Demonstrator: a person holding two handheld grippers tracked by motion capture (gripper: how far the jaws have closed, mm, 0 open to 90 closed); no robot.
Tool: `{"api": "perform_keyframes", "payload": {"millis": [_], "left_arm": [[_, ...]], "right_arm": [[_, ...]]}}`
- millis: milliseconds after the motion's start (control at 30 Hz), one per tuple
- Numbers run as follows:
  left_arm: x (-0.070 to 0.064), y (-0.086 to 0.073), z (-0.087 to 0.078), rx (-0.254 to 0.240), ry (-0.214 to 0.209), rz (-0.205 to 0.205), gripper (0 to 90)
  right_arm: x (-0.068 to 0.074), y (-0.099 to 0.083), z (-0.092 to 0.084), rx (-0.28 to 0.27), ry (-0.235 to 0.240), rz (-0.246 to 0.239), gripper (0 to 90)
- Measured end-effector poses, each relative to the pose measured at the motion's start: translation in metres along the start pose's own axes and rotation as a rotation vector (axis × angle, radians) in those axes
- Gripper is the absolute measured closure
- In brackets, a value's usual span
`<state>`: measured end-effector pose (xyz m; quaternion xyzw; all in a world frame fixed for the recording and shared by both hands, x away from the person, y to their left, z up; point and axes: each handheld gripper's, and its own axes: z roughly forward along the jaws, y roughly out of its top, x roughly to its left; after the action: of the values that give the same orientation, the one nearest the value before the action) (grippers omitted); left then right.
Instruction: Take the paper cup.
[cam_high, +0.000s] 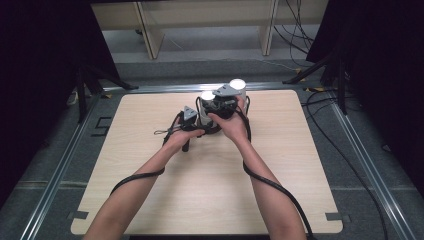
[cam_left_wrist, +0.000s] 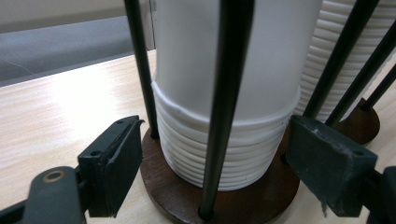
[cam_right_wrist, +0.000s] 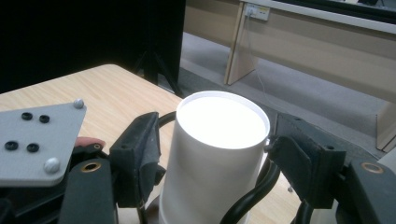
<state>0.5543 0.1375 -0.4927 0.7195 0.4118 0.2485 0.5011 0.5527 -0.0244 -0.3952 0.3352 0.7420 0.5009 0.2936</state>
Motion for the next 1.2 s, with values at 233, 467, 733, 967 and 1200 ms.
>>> {"api": "perform_keyframes", "payload": {"millis": [233, 467, 733, 967, 1200], "left_arm": [[0.000, 0.001, 0.002, 0.012, -0.007, 0.007, 18.6], [-0.001, 0.002, 0.005, 0.016, -0.015, -0.006, 19.0], [-0.001, 0.003, 0.007, 0.019, -0.024, -0.002, 21.1], [-0.001, 0.003, 0.006, 0.014, -0.026, -0.011, 21.3], [-0.001, 0.003, 0.006, 0.021, -0.026, 0.004, 21.5]], "right_arm": [[-0.002, -0.001, 0.005, 0.021, -0.009, -0.007, 32.4], [-0.001, 0.001, 0.010, 0.026, -0.006, -0.010, 32.4], [0.001, 0.000, 0.016, 0.016, -0.015, -0.007, 32.4], [0.000, -0.001, 0.021, 0.012, -0.021, -0.017, 31.9], [-0.001, -0.003, 0.024, 0.015, -0.017, -0.010, 32.3]]}}
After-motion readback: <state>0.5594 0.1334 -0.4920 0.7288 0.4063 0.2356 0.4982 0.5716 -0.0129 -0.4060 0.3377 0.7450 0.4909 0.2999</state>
